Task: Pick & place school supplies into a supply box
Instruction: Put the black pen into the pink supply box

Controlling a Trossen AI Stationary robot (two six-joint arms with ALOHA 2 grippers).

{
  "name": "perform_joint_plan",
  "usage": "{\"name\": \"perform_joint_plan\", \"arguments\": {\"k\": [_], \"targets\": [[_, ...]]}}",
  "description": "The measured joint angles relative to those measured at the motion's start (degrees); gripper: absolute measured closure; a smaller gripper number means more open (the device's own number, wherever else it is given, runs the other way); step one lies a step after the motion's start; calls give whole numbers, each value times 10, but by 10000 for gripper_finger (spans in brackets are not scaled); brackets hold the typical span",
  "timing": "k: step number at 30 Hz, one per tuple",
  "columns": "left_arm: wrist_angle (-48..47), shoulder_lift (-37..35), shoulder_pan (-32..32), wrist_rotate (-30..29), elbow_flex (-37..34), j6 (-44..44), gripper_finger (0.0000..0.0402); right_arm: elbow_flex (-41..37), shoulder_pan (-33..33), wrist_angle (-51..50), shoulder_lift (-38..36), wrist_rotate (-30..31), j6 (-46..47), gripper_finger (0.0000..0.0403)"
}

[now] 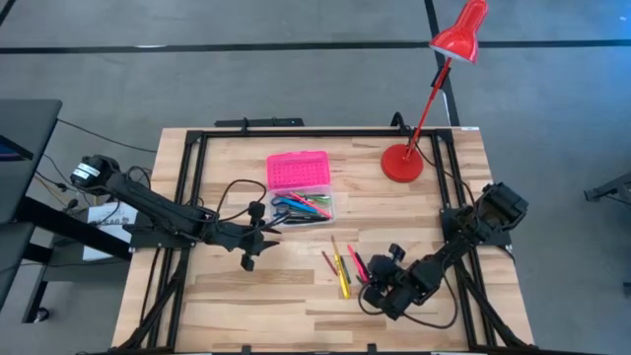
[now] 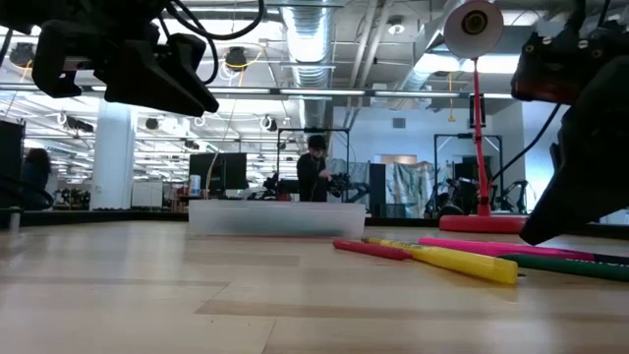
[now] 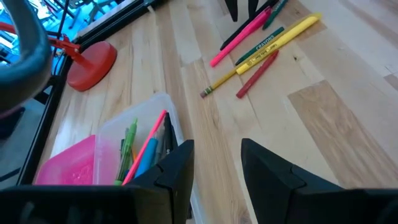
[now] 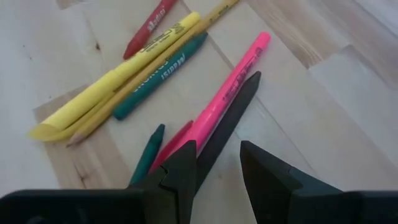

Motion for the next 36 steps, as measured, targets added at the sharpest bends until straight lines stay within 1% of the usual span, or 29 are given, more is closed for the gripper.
{"name": "perform_joint_plan", "arguments": {"k": [15, 22, 24, 26, 30, 32, 36], "targets": [[-2, 0, 0, 0, 0, 0, 274, 0, -5, -32, -1, -30, 34, 287], [-3, 0, 0, 0, 0, -1, 274, 2, -5, -94, -3, -71, 114, 309], [-3, 0, 0, 0, 0, -1, 274, 2, -6, -107, -3, -82, 125, 316], [-3, 0, 0, 0, 0, -1, 274, 3, -10, -114, -4, -94, 123, 324], [-3, 0, 0, 0, 0, -1, 274, 3, -23, -115, -5, -118, 84, 339], [-3, 0, 0, 0, 0, -3, 274, 3, -34, -116, -5, -145, 60, 346], [-6, 0, 0, 0, 0, -5, 274, 4, -65, -117, -15, -217, 15, 359]]}}
